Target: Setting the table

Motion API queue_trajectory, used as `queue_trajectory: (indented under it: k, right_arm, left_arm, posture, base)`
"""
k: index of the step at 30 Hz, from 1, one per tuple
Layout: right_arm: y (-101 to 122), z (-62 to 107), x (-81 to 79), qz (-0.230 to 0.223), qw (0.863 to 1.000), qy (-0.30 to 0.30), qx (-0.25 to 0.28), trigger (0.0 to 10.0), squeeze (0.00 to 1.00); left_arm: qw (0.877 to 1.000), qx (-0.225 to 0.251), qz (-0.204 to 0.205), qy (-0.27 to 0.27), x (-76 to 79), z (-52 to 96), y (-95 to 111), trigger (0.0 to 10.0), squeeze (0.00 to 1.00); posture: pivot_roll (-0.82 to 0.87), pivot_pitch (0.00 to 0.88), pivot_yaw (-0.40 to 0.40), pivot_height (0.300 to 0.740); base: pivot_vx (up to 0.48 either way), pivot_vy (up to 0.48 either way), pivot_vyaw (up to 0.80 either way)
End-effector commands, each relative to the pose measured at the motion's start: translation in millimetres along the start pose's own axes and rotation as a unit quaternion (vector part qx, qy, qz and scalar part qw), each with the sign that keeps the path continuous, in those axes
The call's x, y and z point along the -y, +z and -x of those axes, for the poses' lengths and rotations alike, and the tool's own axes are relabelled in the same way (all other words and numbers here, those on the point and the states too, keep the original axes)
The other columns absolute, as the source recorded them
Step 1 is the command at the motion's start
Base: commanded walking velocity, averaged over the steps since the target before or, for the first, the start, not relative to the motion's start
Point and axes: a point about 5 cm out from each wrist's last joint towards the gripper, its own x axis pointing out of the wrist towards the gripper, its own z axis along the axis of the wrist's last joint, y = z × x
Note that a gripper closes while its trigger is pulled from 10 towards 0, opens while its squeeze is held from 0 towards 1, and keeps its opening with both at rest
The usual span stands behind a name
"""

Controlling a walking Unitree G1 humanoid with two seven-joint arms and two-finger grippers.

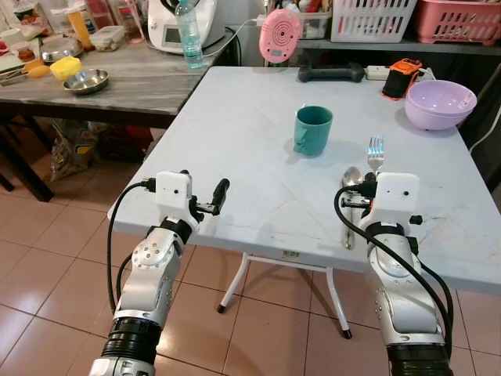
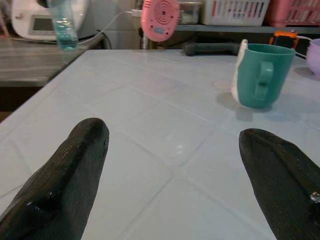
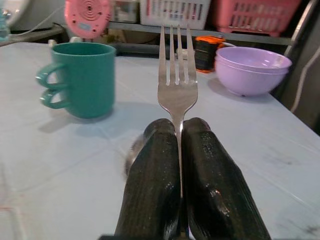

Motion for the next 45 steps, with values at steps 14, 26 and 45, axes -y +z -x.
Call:
queue_trajectory:
  k: [14,26,45]
  right_arm:
    - [4.7,1.5,3.1,-0.005,1.000,-0.007,0.007,10.0,0.00]
    - [5.0,3.8,0.2,-0.006,1.000,-0.010,0.013,10.0,0.00]
    - [9.5,-0.2,-1.7,-0.007,1.000,-0.003,0.023,10.0,0.00]
  left_arm:
    - [1.000,0.001,-0.003,0.007,-3.5,0.1,-1.1,10.0,0.00]
    - [1.000,0.002,-0.007,0.007,-4.1,0.6,-2.1,10.0,0.00]
    - [1.000,0.005,-0.010,0.004,-0.6,-0.1,-2.6,10.0,0.00]
  posture:
    - [-0.11,0.004,0.072,0.740]
    - [-0.10,0.005,0.077,0.740]
    - [-0.09,0.000,0.074,0.740]
  base:
    - [0.000,0.312,-0.67]
    - [0.000,0.348,-0.40]
    - [0.000,0.455,0.00]
